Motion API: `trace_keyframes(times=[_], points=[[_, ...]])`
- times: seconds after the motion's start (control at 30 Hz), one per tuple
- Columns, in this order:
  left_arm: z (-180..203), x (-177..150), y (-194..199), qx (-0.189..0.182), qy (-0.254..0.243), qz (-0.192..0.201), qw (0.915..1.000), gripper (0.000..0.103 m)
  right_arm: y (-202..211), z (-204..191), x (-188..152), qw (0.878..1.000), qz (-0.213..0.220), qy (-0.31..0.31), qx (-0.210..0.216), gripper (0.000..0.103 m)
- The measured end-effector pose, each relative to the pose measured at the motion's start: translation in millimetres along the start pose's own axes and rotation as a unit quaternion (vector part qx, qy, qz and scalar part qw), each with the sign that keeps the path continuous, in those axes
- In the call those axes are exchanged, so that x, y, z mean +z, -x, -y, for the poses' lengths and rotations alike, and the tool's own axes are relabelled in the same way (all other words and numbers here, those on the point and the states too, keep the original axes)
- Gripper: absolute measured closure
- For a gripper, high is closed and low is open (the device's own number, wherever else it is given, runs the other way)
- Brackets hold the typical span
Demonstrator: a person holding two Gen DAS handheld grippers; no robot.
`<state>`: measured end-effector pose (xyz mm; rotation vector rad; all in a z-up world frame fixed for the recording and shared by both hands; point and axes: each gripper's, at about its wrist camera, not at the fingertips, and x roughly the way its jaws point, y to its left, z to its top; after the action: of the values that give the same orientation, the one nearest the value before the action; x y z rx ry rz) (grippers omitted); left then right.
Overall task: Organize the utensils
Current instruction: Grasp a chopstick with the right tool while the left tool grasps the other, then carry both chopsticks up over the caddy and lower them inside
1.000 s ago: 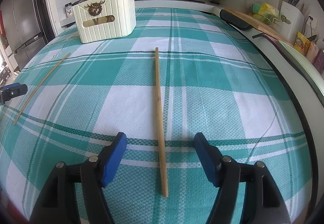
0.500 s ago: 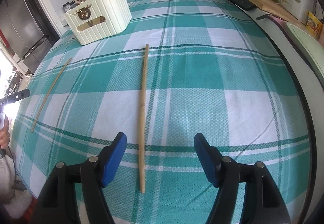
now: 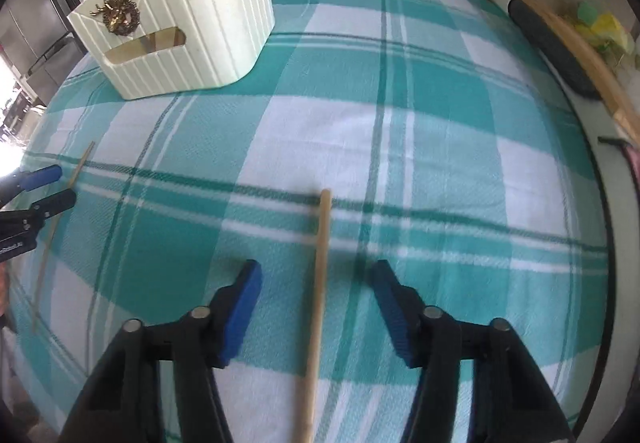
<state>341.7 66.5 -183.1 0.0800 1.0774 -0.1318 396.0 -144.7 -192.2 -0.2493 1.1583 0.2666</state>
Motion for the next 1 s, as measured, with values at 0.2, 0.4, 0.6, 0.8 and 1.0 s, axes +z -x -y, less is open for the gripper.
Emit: trace_keyframes(times=[0.2, 0.4, 0.6, 0.8, 1.0], points=[[-4.3, -6.9, 33.7, -0.012, 0.019, 0.048, 0.9986, 0.100, 31.6, 9.1, 10.1, 0.997, 0.047, -0.038, 0.052, 0.097], [-11.1, -14.8, 130.6, -0.080, 0.038, 0.158, 0.9835, 0.100, 137.8, 10.3, -11.3, 0.979, 0.165, -0.031, 0.118, 0.097], [-7.0, -17.9, 186.7, -0.111, 0.030, 0.230, 0.9664, 0.100, 205.2, 9.3, -33.8, 0.962, 0.243, -0.018, 0.120, 0.097], [-5.1, -10.8, 201.8, -0.124, 0.034, 0.258, 0.9577, 0.100, 221.1, 5.3, -32.9, 0.953, 0.279, -0.031, 0.116, 0.097], [-0.1, -4.4, 210.9, -0.121, 0.021, 0.265, 0.9565, 0.100, 235.0, 5.6, -27.0, 0.945, 0.303, -0.035, 0.118, 0.097]])
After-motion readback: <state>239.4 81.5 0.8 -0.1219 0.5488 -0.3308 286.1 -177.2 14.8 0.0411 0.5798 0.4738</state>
